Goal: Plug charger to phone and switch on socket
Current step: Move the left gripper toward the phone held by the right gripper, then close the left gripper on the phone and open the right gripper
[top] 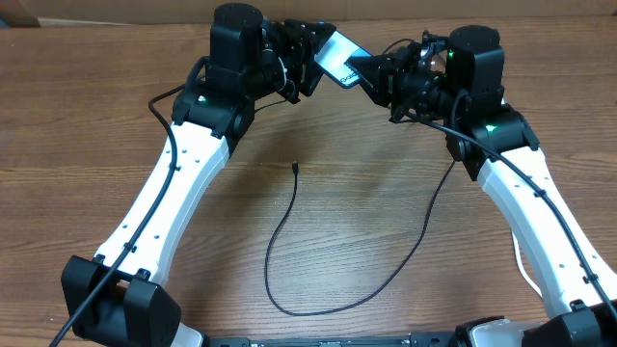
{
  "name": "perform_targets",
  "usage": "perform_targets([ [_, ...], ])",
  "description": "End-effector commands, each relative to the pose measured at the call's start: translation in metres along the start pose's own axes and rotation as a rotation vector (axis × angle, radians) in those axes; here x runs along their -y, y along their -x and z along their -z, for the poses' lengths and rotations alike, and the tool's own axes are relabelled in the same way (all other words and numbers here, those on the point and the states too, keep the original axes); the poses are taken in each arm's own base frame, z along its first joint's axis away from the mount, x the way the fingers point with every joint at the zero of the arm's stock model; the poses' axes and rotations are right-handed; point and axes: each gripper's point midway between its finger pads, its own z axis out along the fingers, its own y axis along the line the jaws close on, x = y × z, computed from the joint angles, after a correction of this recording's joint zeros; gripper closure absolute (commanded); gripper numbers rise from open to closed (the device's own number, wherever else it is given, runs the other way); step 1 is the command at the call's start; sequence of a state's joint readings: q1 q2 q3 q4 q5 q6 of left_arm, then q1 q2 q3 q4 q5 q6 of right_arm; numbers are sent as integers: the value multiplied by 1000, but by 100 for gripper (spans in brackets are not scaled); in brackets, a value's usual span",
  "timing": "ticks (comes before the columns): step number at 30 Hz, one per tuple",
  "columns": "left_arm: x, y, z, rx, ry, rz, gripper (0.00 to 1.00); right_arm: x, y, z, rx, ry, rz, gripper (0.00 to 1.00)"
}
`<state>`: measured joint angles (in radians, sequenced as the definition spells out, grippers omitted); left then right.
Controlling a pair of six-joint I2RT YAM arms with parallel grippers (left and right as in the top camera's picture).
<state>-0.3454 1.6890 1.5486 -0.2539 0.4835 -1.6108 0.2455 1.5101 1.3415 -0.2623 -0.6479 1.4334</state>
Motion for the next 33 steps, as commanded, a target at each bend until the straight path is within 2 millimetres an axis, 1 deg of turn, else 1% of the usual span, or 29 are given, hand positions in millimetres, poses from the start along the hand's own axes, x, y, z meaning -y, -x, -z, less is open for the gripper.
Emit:
perform_targets([
  [1, -6, -2, -5, -13, 12, 25, 49, -9, 0, 3, 13, 25, 14, 96],
  [4, -6, -2, -5, -14, 12, 32, 55, -9, 0, 2, 17, 24, 14, 96],
  [8, -6, -2, -5, -16, 12, 47, 58, -10, -3, 1, 10, 26, -1, 96],
  [11, -6, -2, -5, -16, 12, 47, 62, -10, -5, -1, 9, 27, -7, 96],
  [15, -6, -2, -5, -16, 12, 47, 64, -11, -9, -2, 0, 27, -28, 96],
  [21, -6, -2, -5, -15, 12, 46, 64, -15, -15, -4, -18, 44, -23, 96],
  [27, -6, -2, -5, -14, 13, 38, 64, -16, -21, -4, -55, 45, -26, 96],
  [33, -6, 0, -4, -12, 12, 31, 65, -13, -22, -4, -61, 36, -14, 96],
])
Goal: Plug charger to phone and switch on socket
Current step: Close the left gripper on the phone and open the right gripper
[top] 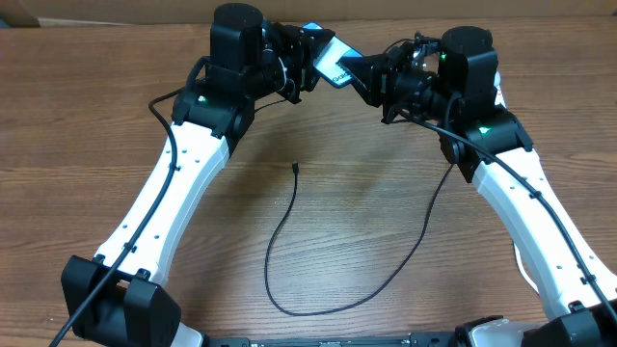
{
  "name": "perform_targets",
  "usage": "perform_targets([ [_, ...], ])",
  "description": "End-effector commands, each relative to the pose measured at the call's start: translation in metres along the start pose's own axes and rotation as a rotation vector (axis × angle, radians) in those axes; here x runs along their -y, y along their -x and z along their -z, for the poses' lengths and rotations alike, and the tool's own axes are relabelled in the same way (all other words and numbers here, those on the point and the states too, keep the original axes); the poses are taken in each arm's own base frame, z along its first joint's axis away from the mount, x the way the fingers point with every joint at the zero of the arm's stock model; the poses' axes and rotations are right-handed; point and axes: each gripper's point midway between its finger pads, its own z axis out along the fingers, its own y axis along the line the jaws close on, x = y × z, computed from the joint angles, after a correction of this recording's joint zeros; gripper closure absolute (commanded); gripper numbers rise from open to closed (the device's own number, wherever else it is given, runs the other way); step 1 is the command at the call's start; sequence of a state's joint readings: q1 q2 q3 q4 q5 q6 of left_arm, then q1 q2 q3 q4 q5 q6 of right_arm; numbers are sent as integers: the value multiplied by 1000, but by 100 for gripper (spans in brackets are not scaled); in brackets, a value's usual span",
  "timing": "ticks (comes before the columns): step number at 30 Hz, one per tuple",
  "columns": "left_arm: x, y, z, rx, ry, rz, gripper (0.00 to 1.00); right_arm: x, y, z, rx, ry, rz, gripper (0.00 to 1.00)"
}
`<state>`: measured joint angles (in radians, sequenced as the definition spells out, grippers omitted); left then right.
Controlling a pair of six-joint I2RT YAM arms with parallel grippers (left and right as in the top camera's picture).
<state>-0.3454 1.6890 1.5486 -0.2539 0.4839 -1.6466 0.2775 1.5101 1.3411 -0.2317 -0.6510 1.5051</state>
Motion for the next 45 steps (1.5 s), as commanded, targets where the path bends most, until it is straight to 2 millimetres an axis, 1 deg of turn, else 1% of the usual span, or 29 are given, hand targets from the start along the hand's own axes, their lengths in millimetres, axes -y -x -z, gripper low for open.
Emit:
perform_targets([
  [1, -6, 0, -4, -11, 12, -7, 66, -6, -9, 2, -29, 15, 28, 96],
  [9, -6, 1, -4, -16, 13, -30, 65, -5, -6, 3, -23, 9, 59, 96],
  [12, -9, 4, -1, -22, 25, -21, 65, -4, -4, 4, -18, 9, 63, 96],
  [15, -8, 8, 1, -25, 23, -21, 66, -4, -6, 4, -31, 9, 63, 96],
  [24, -8, 8, 2, -28, 22, -25, 71, -4, -12, 4, -63, 10, 63, 96],
  [36, -8, 8, 2, -29, 22, -27, 75, -4, -13, 5, -74, 9, 66, 96],
  [45, -8, 8, 2, -29, 22, -27, 82, -4, -13, 5, -74, 8, 65, 96],
])
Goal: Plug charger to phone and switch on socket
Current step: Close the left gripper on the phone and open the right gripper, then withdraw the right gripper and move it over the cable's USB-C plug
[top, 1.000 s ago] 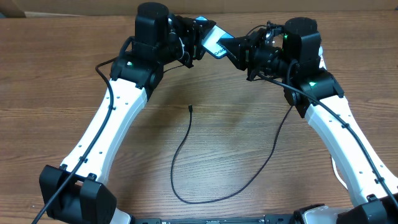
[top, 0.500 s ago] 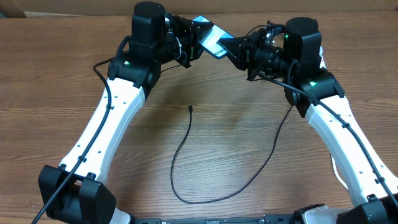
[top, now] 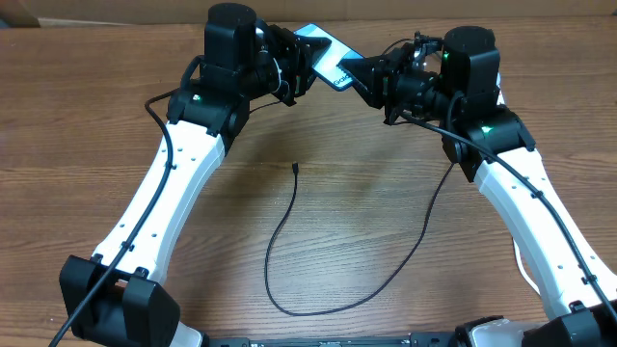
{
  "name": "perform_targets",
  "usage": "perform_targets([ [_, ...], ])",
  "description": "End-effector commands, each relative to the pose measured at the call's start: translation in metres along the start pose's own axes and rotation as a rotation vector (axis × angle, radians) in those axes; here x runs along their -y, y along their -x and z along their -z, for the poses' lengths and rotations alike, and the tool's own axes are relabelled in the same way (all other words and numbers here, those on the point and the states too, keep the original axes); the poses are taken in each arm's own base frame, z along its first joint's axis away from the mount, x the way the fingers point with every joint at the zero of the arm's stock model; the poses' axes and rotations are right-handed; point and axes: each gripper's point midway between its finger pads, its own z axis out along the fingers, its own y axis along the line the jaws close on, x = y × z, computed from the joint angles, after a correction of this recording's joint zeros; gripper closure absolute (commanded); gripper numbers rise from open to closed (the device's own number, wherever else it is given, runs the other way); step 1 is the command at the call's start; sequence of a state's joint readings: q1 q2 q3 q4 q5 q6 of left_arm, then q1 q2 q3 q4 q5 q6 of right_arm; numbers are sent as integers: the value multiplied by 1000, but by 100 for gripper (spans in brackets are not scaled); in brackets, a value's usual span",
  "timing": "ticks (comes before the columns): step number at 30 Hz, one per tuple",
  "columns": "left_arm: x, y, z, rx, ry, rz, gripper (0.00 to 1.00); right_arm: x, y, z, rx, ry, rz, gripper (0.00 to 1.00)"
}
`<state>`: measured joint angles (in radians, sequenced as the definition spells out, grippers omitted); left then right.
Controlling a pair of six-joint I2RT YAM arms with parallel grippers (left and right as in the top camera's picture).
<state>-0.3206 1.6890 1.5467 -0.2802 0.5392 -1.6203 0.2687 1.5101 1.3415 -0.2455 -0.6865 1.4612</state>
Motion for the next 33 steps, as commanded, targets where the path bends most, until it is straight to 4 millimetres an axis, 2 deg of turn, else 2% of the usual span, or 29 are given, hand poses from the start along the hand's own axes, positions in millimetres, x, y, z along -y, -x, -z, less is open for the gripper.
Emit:
perform_targets([
  [1, -2, 5, -3, 2, 1, -23, 84, -6, -11, 2, -46, 16, 32, 96],
  [6, -2, 5, -3, 3, 1, -23, 87, -6, -11, 2, -46, 16, 33, 93],
  [8, -2, 5, -3, 3, 1, -23, 87, -6, -12, 3, -50, 16, 35, 78],
  [16, -2, 6, -3, 5, 1, -23, 95, -7, -14, 3, -65, 18, 48, 30],
  [20, -2, 9, -2, 22, 0, -35, 96, -7, -15, 3, -68, 20, 107, 15],
  [23, -2, 14, -2, 53, 1, -82, 96, -7, -15, 3, -72, 24, 166, 10],
  [25, -4, 19, -2, 77, 9, -110, 96, -7, -14, 4, -69, 26, 217, 0],
  [29, -11, 32, 2, 126, 42, -150, 96, 0, -7, 7, -54, 2, 286, 0],
  [33, -42, 64, 15, 254, 184, -192, 96, 32, 14, 16, 9, -124, 292, 0],
])
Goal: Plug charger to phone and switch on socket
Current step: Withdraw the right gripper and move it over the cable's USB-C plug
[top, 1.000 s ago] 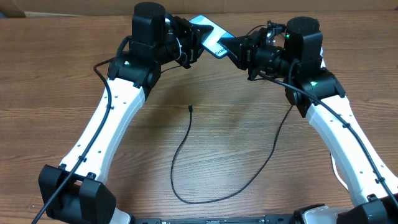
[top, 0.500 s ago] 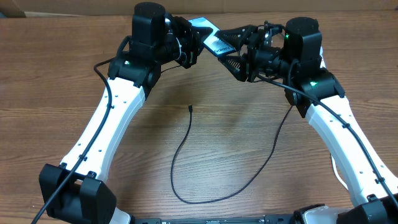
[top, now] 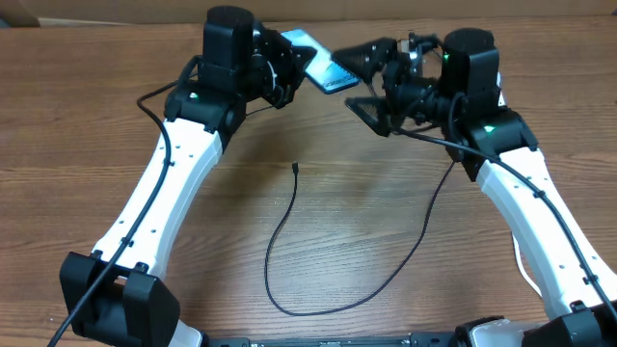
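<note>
The phone (top: 326,75), screen showing blue, is held tilted above the far middle of the table. My left gripper (top: 299,62) is shut on its left end. My right gripper (top: 364,82) stands open just to the right of the phone, its fingers (top: 362,52) spread wide and not touching it. The black charger cable (top: 278,236) lies on the table, and its free plug end (top: 295,168) rests below the phone. No socket switch can be made out.
The cable loops toward the front (top: 299,310) and runs up to the right under the right arm (top: 439,188). A white object (top: 499,92) shows partly behind the right wrist. A cardboard edge (top: 116,12) lines the back of the wooden table (top: 87,145).
My right gripper has opened and let go of the phone's right end, its fingers now spread wide. The phone has shifted slightly left and lies flatter in my left gripper.
At first both grippers met at the phone, held in the air at the back of the table. Over the following moments the phone stayed between them with small shifts to the left. Now only my left gripper holds it. The cable has lain unmoved throughout.
</note>
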{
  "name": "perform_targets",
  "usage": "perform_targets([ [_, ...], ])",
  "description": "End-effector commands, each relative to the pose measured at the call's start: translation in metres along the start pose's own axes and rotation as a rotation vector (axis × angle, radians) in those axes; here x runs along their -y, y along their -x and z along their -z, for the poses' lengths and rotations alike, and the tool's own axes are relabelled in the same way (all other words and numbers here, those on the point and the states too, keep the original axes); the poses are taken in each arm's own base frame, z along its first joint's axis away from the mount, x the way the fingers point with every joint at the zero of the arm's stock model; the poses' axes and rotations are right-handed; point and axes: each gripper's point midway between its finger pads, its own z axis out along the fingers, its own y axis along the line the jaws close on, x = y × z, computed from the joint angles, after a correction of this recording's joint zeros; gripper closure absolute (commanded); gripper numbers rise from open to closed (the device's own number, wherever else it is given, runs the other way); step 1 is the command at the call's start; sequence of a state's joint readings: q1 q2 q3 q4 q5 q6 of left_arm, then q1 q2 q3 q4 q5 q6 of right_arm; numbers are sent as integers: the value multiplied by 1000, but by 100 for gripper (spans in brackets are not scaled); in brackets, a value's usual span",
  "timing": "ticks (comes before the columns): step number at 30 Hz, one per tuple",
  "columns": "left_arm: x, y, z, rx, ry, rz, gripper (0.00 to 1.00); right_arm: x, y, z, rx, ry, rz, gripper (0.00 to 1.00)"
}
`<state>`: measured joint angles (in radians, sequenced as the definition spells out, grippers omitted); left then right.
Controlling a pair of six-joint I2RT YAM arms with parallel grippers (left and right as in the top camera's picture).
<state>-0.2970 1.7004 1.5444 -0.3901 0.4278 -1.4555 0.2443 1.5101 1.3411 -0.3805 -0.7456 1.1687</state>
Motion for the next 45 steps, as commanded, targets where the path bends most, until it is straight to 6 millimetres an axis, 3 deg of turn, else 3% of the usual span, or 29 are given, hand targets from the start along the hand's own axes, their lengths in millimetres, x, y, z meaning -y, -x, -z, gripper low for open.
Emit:
perform_targets([
  [1, -27, 37, 8, 156, 116, -111, 96, 18, 17, 12, 76, -81, 104, 0],
  [6, -74, 63, 26, 301, 355, -217, 96, 67, 31, 23, 167, -317, 202, 0],
  [13, -78, 69, 29, 297, 416, -414, 96, 113, 45, 41, 297, -597, 225, 0],
  [19, -84, 64, 29, 252, 459, -551, 96, 134, 41, 34, 264, -670, 203, 0],
  [25, -88, 71, 37, 279, 525, -629, 96, 160, 34, 11, 175, -726, 221, 0],
  [33, -59, 58, 52, 215, 506, -736, 96, 192, 16, -18, 62, -797, 241, 0],
  [40, -65, 63, 110, 261, 737, -752, 96, 202, 13, -25, 41, -815, 237, 0],
  [45, -77, 65, 128, 241, 811, -721, 96, 203, 12, -25, 35, -822, 234, 0],
])
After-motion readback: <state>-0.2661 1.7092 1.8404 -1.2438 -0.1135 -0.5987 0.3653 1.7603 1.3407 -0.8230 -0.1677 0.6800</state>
